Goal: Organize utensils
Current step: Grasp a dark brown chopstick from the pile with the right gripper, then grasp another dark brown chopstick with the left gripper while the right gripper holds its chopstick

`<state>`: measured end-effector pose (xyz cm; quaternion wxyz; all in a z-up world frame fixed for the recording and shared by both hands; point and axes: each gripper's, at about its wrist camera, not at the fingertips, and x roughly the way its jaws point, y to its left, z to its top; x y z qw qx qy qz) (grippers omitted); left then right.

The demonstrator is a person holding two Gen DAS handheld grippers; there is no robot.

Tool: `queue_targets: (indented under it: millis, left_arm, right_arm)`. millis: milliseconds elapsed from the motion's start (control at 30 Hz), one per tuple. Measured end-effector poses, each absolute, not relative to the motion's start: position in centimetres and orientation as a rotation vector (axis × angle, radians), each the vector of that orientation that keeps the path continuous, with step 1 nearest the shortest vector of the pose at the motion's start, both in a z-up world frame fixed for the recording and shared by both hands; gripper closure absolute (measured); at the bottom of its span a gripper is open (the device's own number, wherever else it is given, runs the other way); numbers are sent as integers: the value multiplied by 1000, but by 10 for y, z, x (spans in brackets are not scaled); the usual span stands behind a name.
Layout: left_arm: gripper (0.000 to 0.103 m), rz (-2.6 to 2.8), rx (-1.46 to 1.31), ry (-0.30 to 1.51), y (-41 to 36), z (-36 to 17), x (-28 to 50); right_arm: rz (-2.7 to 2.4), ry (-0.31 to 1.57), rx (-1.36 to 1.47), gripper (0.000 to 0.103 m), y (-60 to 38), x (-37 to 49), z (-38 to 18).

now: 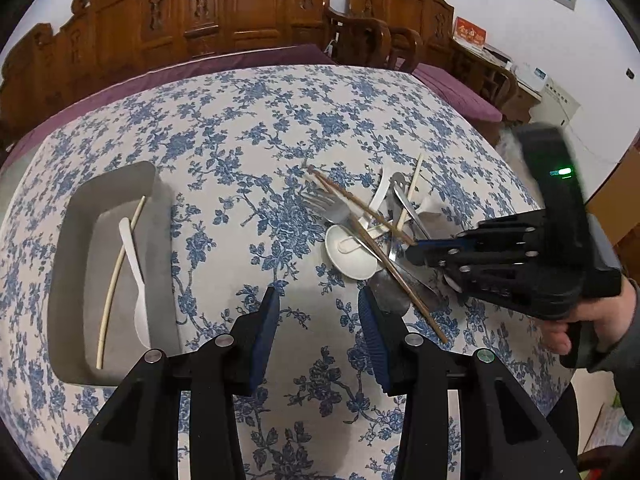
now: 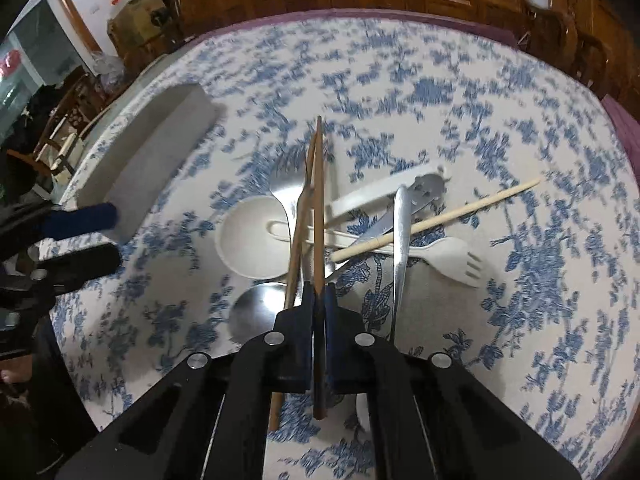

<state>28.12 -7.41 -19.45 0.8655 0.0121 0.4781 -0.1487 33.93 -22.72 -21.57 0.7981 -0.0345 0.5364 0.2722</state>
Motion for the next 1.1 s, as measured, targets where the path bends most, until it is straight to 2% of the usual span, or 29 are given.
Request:
queue_targets:
  millis: [300,900,1000,1100]
  left_arm:
    - [64,-330,12,1017,-89,-202,284]
    - [64,-337,27,1083,-155,-235,304]
    - [71,-322,33,1095,-161,-242,308]
    - [74,-302,37,1122,-165,-251,312]
  right_arm:
    - [543,1080,12,97,-258,319,-184]
    - [460,1071,52,97,-309,282,-193]
    - [461,1066,62,97,-312,279,-194]
    - [463,1064,73,97,-314,278,-194]
